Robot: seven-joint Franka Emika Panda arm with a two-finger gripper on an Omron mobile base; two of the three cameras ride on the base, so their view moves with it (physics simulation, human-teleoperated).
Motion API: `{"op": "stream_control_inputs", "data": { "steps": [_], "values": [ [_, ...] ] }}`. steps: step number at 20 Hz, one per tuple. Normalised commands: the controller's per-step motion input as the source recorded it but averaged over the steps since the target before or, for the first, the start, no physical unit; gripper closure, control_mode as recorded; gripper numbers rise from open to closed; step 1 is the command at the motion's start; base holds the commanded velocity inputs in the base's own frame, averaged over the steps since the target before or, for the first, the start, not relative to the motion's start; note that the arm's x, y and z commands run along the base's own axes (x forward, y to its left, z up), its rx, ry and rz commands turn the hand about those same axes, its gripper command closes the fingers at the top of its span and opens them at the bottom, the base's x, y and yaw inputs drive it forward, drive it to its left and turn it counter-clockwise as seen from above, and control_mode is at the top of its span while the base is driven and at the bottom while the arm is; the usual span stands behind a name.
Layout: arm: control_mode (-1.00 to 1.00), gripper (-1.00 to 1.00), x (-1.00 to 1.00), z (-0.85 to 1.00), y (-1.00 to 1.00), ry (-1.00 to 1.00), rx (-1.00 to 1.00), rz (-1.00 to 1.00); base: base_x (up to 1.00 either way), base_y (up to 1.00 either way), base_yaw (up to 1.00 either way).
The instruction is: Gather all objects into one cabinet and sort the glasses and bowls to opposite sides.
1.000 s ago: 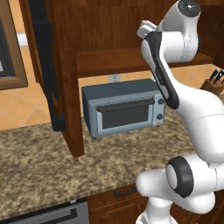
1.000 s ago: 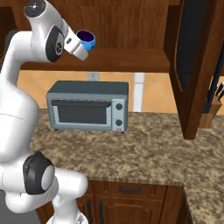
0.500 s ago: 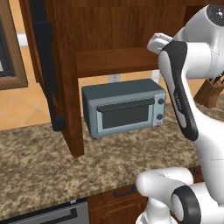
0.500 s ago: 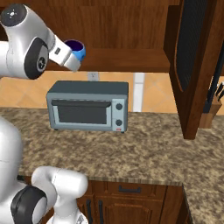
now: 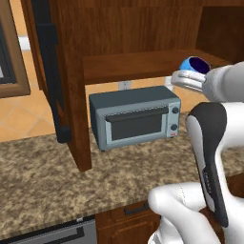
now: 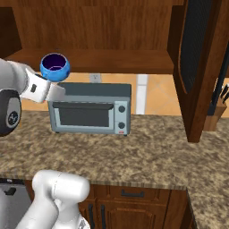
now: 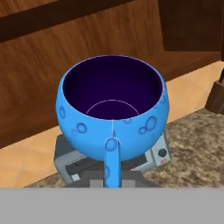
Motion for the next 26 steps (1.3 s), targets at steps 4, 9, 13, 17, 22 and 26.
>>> {"op": "stream_control_inputs", "data": {
  "steps": [4,9,13,17,22,26],
  "values": [
    [-1.0,1.0,-1.0,-0.21,0.15,-0.12,-0.06,0.04,0.0,0.0,0.0],
    [1.0,1.0,-0.8,-0.24,0.09,-0.04,-0.03,0.02,-0.18,0.02,0.0],
    [1.0,1.0,0.0,0.0,0.0,0.0,0.0,0.0,-0.53,0.16,0.08],
    [1.0,1.0,0.0,0.0,0.0,0.0,0.0,0.0,-0.16,0.2,0.43],
    [1.0,1.0,0.0,0.0,0.0,0.0,0.0,0.0,-0.34,0.22,0.61],
    [1.0,1.0,0.0,0.0,0.0,0.0,0.0,0.0,-1.0,0.2,0.56]
  ]
}}
